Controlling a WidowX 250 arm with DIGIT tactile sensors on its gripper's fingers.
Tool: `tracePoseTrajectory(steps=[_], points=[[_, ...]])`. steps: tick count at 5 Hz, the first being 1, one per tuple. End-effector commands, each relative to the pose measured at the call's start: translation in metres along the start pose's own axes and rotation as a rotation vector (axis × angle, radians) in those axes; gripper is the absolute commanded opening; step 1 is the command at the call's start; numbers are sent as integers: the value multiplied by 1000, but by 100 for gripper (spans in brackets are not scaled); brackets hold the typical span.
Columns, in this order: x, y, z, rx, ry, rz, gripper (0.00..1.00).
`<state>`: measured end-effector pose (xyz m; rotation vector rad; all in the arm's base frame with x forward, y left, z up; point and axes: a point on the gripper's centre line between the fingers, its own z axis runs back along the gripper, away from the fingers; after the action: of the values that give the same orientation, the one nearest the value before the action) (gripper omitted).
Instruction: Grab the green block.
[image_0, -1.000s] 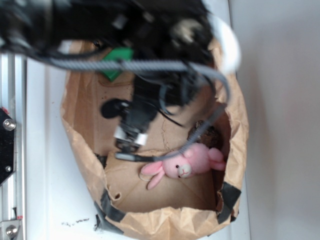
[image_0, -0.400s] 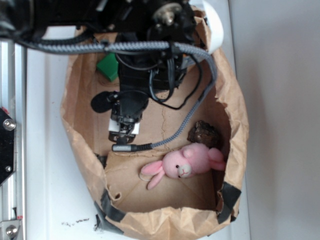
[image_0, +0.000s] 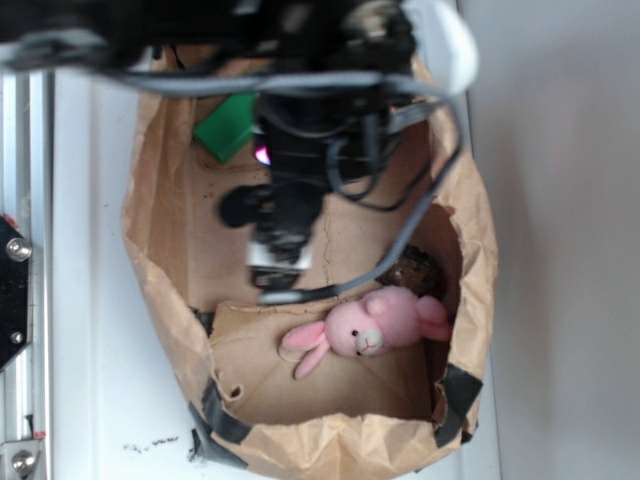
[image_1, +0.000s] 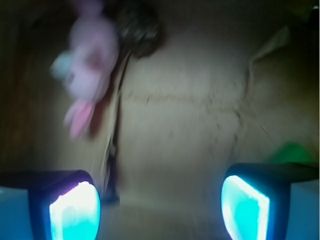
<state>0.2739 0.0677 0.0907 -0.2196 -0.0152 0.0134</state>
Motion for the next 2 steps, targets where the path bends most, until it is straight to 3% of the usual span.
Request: tracePoseTrajectory(steps=[1,2], points=[[23,7,13,-65,-130,226,100],[17,0,10,-58,-219,298,100]])
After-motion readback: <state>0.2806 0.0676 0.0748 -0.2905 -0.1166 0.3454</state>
